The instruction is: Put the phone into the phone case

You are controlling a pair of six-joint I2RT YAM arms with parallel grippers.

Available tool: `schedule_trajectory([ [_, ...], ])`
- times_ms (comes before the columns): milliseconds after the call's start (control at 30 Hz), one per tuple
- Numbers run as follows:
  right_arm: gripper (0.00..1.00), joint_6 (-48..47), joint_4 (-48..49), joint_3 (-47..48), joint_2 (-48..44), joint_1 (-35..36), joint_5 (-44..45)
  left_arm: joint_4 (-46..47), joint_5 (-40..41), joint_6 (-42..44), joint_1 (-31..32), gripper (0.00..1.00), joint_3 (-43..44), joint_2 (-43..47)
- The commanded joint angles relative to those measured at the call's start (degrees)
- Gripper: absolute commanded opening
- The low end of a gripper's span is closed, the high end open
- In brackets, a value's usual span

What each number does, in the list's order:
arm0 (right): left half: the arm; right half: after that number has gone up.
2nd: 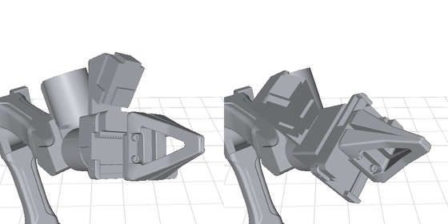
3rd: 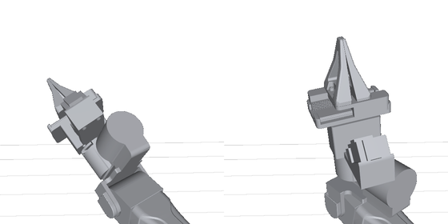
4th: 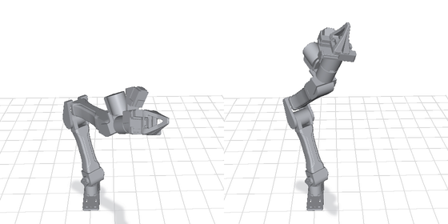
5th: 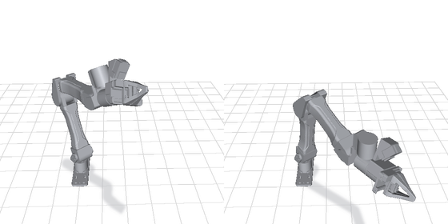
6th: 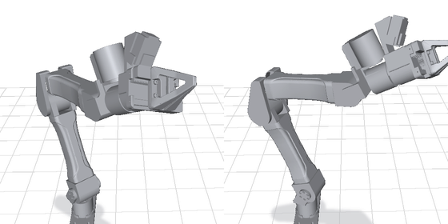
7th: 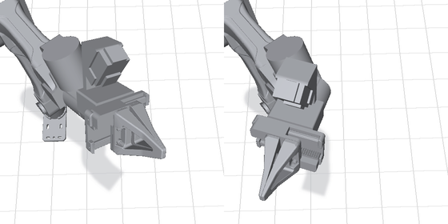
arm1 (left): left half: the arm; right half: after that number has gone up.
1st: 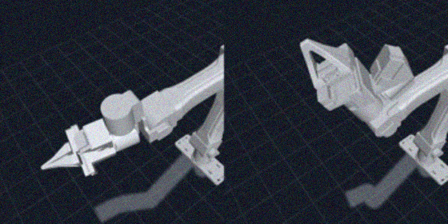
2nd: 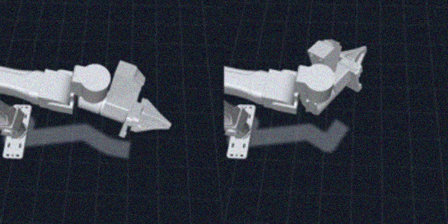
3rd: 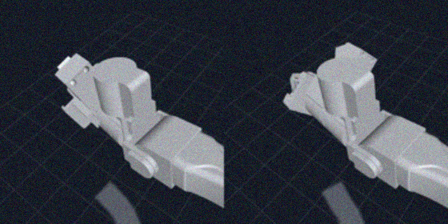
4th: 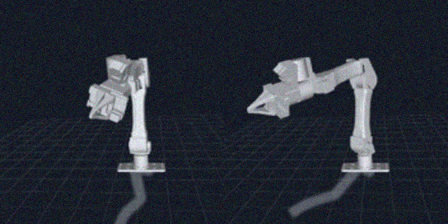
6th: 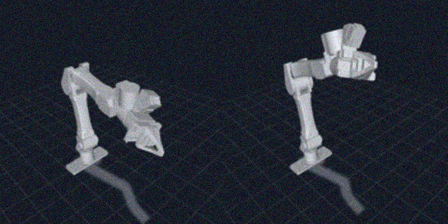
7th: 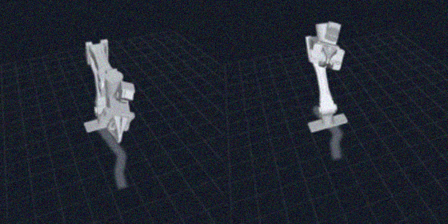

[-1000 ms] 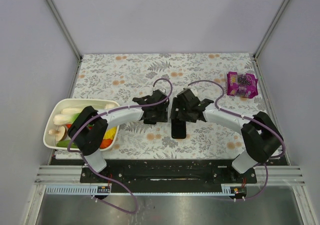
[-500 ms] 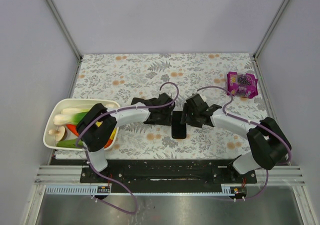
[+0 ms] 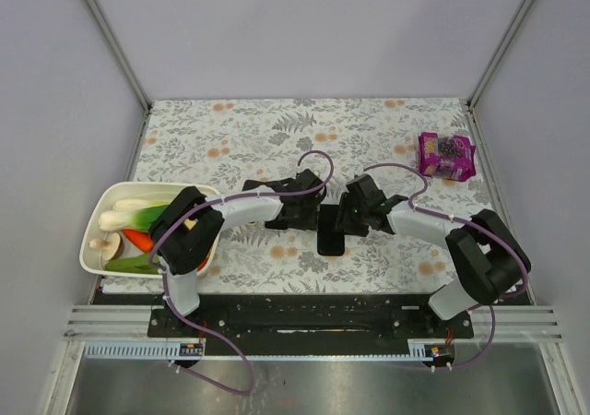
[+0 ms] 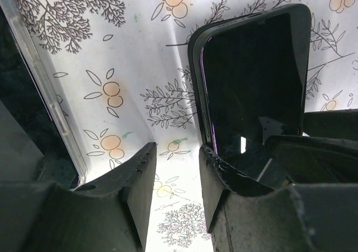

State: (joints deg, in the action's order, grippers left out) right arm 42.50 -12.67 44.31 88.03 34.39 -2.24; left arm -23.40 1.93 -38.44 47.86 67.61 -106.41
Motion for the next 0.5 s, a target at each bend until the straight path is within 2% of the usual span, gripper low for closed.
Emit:
schedule_trajectory([
  [0,0.52,1.01,3.79,-0.55,0.21,-0.55,-2.33,2.83,-0.7,-0.06,0.92,0.4,3.75,-0.9],
  [467,0.52,0.48,3.7,-0.46,-0.05,-0.64,-2.07,2.39,1.14,-0.5,2.24,0.36,2.53,-1.7],
])
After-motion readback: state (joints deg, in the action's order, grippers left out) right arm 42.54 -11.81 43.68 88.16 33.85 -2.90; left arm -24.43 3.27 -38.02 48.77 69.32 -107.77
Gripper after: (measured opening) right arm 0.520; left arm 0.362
